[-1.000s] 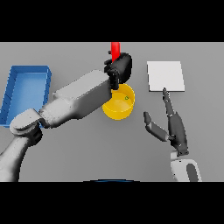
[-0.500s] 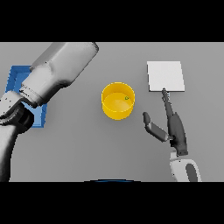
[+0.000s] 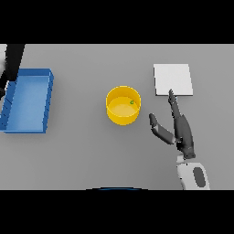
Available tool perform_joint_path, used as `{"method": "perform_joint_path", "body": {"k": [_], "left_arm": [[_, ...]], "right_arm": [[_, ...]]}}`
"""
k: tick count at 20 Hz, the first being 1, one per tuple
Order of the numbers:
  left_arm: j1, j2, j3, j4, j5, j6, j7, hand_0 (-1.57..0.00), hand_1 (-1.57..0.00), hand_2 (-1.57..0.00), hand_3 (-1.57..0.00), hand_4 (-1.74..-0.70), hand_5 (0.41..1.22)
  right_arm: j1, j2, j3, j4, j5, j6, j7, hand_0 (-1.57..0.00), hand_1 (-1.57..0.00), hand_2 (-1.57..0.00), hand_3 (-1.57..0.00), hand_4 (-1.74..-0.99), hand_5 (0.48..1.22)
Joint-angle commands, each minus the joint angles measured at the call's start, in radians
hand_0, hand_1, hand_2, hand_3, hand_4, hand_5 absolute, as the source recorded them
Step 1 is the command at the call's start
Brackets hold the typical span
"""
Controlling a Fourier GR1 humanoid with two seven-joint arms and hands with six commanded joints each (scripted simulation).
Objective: Pick up the red beaker and tilt it to pour out 1 green nut into yellow bowl. Pick up the yellow bowl and place it on the metallic measuring scale.
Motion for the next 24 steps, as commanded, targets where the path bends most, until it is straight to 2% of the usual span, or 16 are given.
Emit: {"method": "perform_joint_path", "body": {"k": [1,4,5,8,9,11,12,15,19,20,23,24], "left_arm": [[0.031,0.025,0.041,0.005,0.042,0.034,0.015,-1.57,-1.57,-1.57,-1.43,-1.74,1.221],[0.13,0.091,0.129,0.001,0.138,0.103,0.079,-1.57,-1.57,-1.57,-1.42,-1.74,1.221],[0.161,0.1,0.169,-0.001,0.183,0.126,0.118,-1.57,-1.57,-1.57,-1.43,-1.74,1.221],[0.274,0.111,0.254,-0.054,0.293,0.192,0.158,-1.57,-1.57,-1.57,-1.46,-1.74,1.221],[0.316,0.106,0.276,-0.076,0.329,0.2,0.192,-1.57,-1.57,-1.57,-1.47,-1.74,1.221],[0.405,0.102,0.314,-0.151,0.392,0.228,0.205,-1.57,-1.57,-1.57,-1.47,-1.74,1.221],[0.448,0.106,0.325,-0.195,0.416,0.232,0.218,-1.57,-1.57,-1.57,-1.48,-1.74,1.221],[0.58,0.088,0.343,-0.36,0.475,0.259,0.315,-1.57,-1.57,-1.57,-1.46,-1.74,1.221],[0.775,0.061,0.348,-0.609,0.53,0.296,0.375,-1.57,-1.57,-1.57,-1.45,-1.74,1.221],[0.805,0.06,0.353,-0.636,0.533,0.311,0.39,-1.57,-1.57,-1.57,-1.45,-1.74,1.221],[0.893,0.029,0.357,-0.738,0.553,0.336,0.413,-1.57,-1.57,-1.57,-1.51,-1.74,1.221],[0.91,0.022,0.361,-0.752,0.557,0.341,0.435,-1.57,-1.57,-1.57,-1.52,-1.74,1.194]], "right_arm": [[0.013,0.003,0.0,-0.005,-0.009,0.004,-0.017,0.0,0.0,0.0,0.0,-1.012,0.659],[0.009,-0.002,0.013,-0.008,0.021,-0.006,-0.004,0.0,0.0,0.0,0.0,-1.044,0.654],[0.011,-0.001,0.02,-0.013,0.027,-0.003,0.002,0.0,0.0,0.0,0.0,-1.05,0.653],[0.007,-0.006,0.022,-0.009,0.042,-0.011,0.011,0.0,0.0,0.0,0.0,-1.048,0.652],[0.011,-0.006,0.024,-0.015,0.046,-0.014,0.012,0.0,0.0,0.0,0.0,-1.047,0.651],[0.013,-0.011,0.026,-0.016,0.07,-0.027,0.026,0.0,0.0,0.0,0.0,-1.052,0.648],[0.017,-0.011,0.029,-0.01,0.076,-0.031,0.013,0.0,0.0,0.0,0.0,-1.054,0.648],[-0.001,-0.02,0.027,-0.01,0.073,-0.019,0.03,0.0,0.0,0.0,0.0,-1.035,0.65],[0.024,-0.018,0.034,-0.012,0.069,-0.013,0.005,0.0,0.0,0.0,0.0,-1.02,0.646],[0.018,-0.024,0.021,-0.01,0.056,-0.009,0.016,0.0,0.0,0.0,0.0,-1.015,0.646],[0.021,-0.021,0.022,-0.003,0.045,-0.002,-0.011,0.0,0.0,0.0,0.0,-1.004,0.648],[0.026,-0.016,0.024,-0.003,0.047,-0.006,-0.015,0.0,0.0,0.0,0.0,-1.005,0.647]]}}
